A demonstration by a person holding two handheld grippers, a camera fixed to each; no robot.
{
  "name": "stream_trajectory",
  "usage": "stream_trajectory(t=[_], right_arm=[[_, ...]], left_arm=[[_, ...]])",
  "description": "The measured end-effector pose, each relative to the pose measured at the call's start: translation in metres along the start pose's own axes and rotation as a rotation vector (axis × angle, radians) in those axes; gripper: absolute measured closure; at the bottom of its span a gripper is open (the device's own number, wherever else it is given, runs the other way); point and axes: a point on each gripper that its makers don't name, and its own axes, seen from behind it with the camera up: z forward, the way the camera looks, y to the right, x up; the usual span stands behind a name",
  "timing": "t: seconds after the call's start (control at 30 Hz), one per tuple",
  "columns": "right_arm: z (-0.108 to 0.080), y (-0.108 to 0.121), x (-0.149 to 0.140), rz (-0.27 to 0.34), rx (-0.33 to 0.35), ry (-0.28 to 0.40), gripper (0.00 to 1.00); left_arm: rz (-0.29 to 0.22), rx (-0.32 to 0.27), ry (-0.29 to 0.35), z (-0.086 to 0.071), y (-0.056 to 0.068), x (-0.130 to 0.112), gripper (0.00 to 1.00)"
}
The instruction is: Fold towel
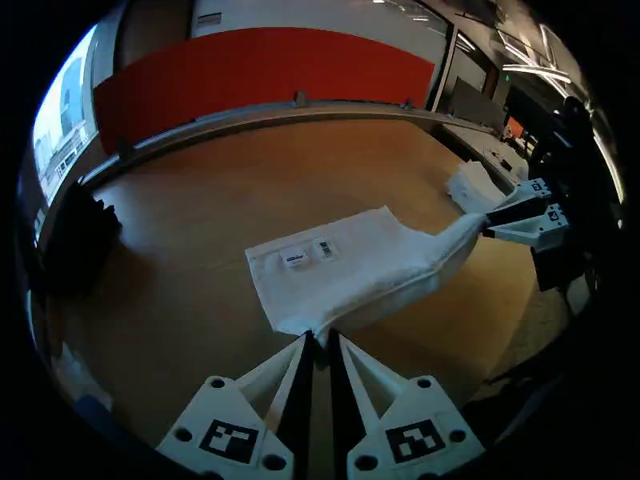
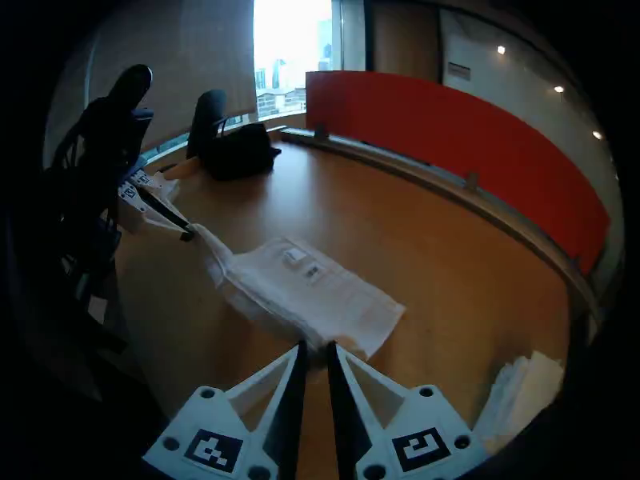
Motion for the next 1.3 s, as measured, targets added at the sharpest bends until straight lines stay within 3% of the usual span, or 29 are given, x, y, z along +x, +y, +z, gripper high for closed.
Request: stream_trajectory(t=[0.57,1.3], right_arm=[[0.042,0.035,0.009,0.001,-0.019,-0.015,0.82],[0.090,0.054,-0.025,0.052,-0.031,-0.093,0.82]], left_arm=[[-0.037,0.033,0.000,0.049,-0.029,0.023,0.87],[-0.045,0.041,-0.037,0.108,-0.045,0.011,0.87]])
